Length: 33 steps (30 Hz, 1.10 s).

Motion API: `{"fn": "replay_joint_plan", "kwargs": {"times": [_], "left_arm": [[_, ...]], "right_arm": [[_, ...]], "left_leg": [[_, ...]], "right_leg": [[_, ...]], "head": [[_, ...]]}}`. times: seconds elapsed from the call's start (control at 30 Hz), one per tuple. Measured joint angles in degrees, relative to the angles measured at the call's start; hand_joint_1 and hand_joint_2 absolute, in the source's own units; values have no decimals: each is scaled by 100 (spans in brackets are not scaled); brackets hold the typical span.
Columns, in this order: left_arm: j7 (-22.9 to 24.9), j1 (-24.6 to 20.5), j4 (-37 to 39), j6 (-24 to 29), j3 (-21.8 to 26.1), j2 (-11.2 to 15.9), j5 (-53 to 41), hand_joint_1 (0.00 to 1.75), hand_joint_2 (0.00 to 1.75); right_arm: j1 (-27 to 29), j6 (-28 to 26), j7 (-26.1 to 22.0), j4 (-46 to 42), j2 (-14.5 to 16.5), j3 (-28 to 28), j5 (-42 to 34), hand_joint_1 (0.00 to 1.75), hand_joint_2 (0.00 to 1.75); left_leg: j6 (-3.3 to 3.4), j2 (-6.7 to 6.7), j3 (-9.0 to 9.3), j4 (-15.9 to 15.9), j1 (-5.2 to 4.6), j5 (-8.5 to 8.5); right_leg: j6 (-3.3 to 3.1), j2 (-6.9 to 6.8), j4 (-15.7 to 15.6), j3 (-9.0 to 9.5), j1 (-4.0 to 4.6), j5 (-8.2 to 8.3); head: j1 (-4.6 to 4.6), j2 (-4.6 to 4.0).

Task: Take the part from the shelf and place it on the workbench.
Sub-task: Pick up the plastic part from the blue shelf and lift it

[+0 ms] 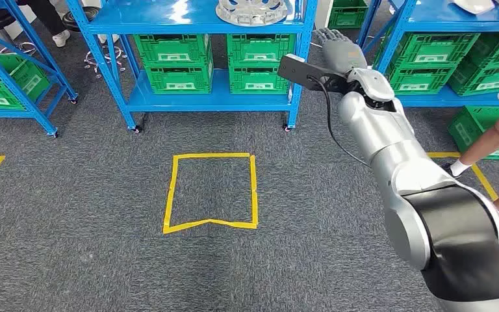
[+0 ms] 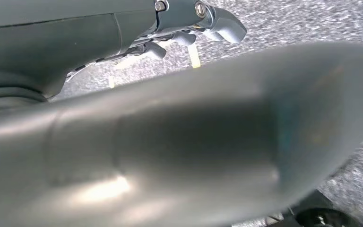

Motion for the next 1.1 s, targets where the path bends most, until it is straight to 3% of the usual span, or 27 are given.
{"fn": "replay_joint_plan", "kwargs": {"times": [0.37,0.47,0.53,0.6,0.63,0.67,0.77,0.8,0.93,0.97,1.0,1.03,1.1], "left_arm": [[1,-11,0,49,0,-11,-4,0,0],[1,-15,-1,54,0,-26,-4,0,0],[0,-23,-2,55,0,-40,-4,0,0],[-1,-25,-2,56,0,-45,-4,0,0],[-1,-22,-1,56,0,-45,-4,0,0],[-1,-18,-1,57,0,-48,-4,0,0],[-1,-16,0,56,0,-63,-4,0,0],[-1,-17,0,55,0,-65,-4,0,0],[-1,-18,0,55,0,-66,-4,0,0],[-1,-20,0,56,0,-67,-4,0,0],[-2,-24,0,59,0,-68,-4,0,0],[-2,-27,0,63,0,-73,-4,0,0],[-1,-31,0,69,0,-79,-5,0,0]], "right_arm": [[145,145,-49,109,39,473,-17,0,0],[180,145,-50,115,72,575,-32,0,0],[191,144,-51,116,77,603,-37,0,0],[235,146,-50,124,73,632,-40,0,0],[268,147,-49,133,70,647,-40,0,0],[297,148,-48,141,68,658,-40,0,0],[314,148,-48,152,66,674,-40,0,0],[310,148,-48,152,66,674,-40,0,0],[306,148,-48,152,66,675,-40,0,0],[297,148,-48,152,66,677,-41,0,0],[290,148,-48,153,67,680,-42,0,0],[281,147,-49,155,68,684,-43,0,0],[284,146,-50,160,69,699,-46,0,0]], "left_leg": [[27,-4,-25,30,-28,-13],[95,2,-3,-56,4,41],[149,9,18,-126,44,88],[166,3,14,-130,46,92],[165,-7,13,-125,47,87],[154,-20,13,-113,51,78],[92,-54,14,-58,74,33],[80,-58,14,-47,79,24],[73,-61,14,-37,83,17],[45,-65,1,-10,78,-6],[2,-72,-18,21,76,-26],[-73,-69,-62,99,80,-85],[-218,-50,-461,836,96,-409]], "right_leg": [[34,-9,-29,-2,-28,26],[70,13,1,-36,-26,-1],[76,73,414,-256,-21,-221],[87,108,1178,-660,-18,-514],[96,112,1464,-831,-22,-564],[104,113,1565,-925,-29,-506],[112,111,1002,-763,-52,-16],[112,111,861,-704,-55,68],[113,111,775,-667,-56,115],[108,118,615,-589,-48,135],[78,129,452,-516,-35,154],[5,137,294,-445,-30,169],[-156,145,149,-383,-19,167]], "head": [[-1,0],[-1,0],[3,0],[3,0],[3,0],[3,0],[3,0],[2,0],[3,0],[5,0],[5,0],[-1,0],[-16,0]]}}
